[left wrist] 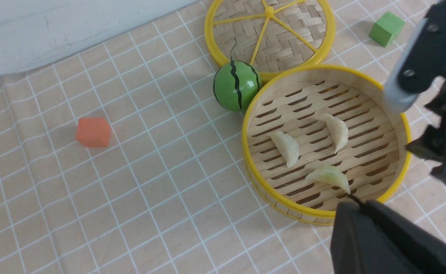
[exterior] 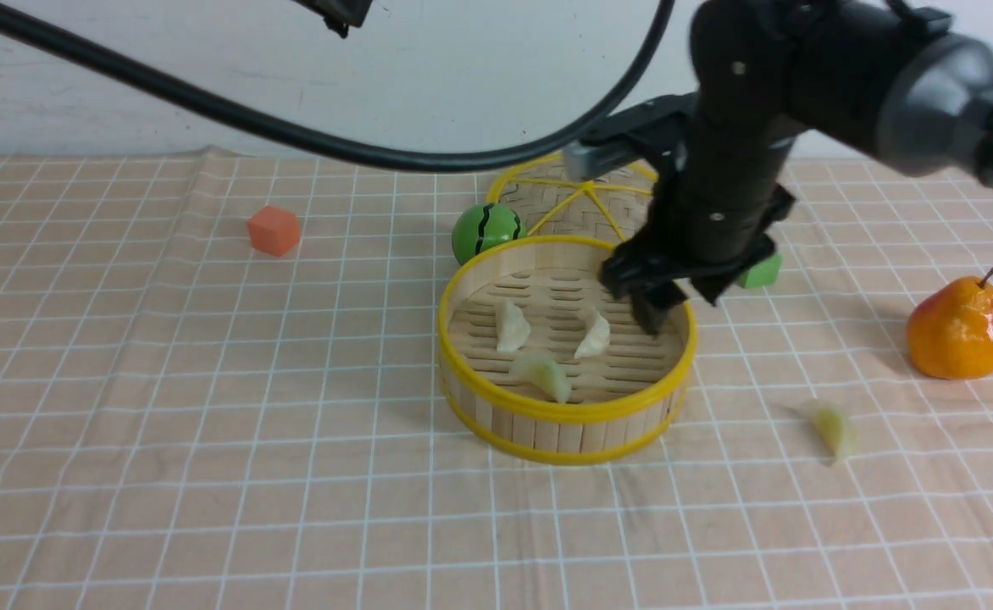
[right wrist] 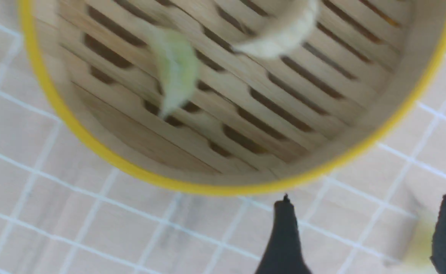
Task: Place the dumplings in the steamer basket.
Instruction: Use the right arm to grab a dumpling, then use the right arm to put the dumpling into the steamer
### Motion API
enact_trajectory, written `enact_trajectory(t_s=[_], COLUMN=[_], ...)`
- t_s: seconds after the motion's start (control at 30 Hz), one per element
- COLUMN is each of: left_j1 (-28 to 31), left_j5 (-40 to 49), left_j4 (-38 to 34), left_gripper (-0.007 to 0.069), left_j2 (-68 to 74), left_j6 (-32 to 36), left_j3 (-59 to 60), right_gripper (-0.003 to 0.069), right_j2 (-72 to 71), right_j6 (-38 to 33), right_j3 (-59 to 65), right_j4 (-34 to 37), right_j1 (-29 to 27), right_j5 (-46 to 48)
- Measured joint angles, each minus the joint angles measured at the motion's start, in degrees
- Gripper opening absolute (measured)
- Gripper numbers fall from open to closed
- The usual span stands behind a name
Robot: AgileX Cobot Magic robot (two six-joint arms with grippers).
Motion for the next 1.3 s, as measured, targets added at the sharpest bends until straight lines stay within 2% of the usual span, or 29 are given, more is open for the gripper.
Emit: enact_trajectory(t_s=[0.1, 0.23, 0.47, 0.67, 0.77, 0.8, 0.83, 0.87, 0.93, 1.07, 1.3], left_j1=[0.0, 0.0, 0.0, 0.0, 0.0, 0.0, 0.0, 0.0, 0.0, 0.0, 0.0], left_j5=[0.0, 0.0, 0.0, 0.0, 0.0, 0.0, 0.0, 0.0, 0.0, 0.0, 0.0], left_j4=[0.2, 0.2, 0.2, 0.2, 0.2, 0.2, 0.2, 0.2, 0.3, 0.6, 0.9], left_gripper=[-0.0014, -0.0014, -0.0013, -0.001, -0.0008, -0.0006, -0.0006, -0.0006, -0.0004, -0.0003, 0.0], left_j2=[0.0, 0.0, 0.0, 0.0, 0.0, 0.0, 0.0, 0.0, 0.0, 0.0, 0.0], left_j6=[0.0, 0.0, 0.1, 0.1, 0.1, 0.1, 0.1, 0.1, 0.1, 0.1, 0.1], left_j3=[0.0, 0.0, 0.0, 0.0, 0.0, 0.0, 0.0, 0.0, 0.0, 0.0, 0.0], right_gripper=[0.0463, 0.0438, 0.0432, 0.0426, 0.0377, 0.0311, 0.029, 0.0209, 0.0202, 0.0209, 0.0209], right_j2=[-3.0, -4.4, -1.4, 2.4, 3.6, 3.6, 3.6, 3.6, 3.4, -0.1, 1.5], right_j6=[0.0, 0.0, 0.0, 0.0, 0.0, 0.0, 0.0, 0.0, -0.2, -5.6, -7.9], right_j3=[8.2, 17.6, 23.0, 23.0, 23.0, 23.0, 23.0, 22.7, 22.2, 15.3, 0.0], right_j4=[1.3, 5.5, 6.7, 5.9, 5.6, 5.6, 5.6, 5.6, 6.0, 9.4, 12.5], right_j1=[-5.0, -12.9, -17.8, -17.9, -17.9, -17.9, -17.9, -17.9, -17.9, -15.7, -5.2], right_j5=[-1.1, -7.1, -17.0, -20.7, -21.5, -21.7, -21.8, -21.6, -20.7, -15.3, -14.2])
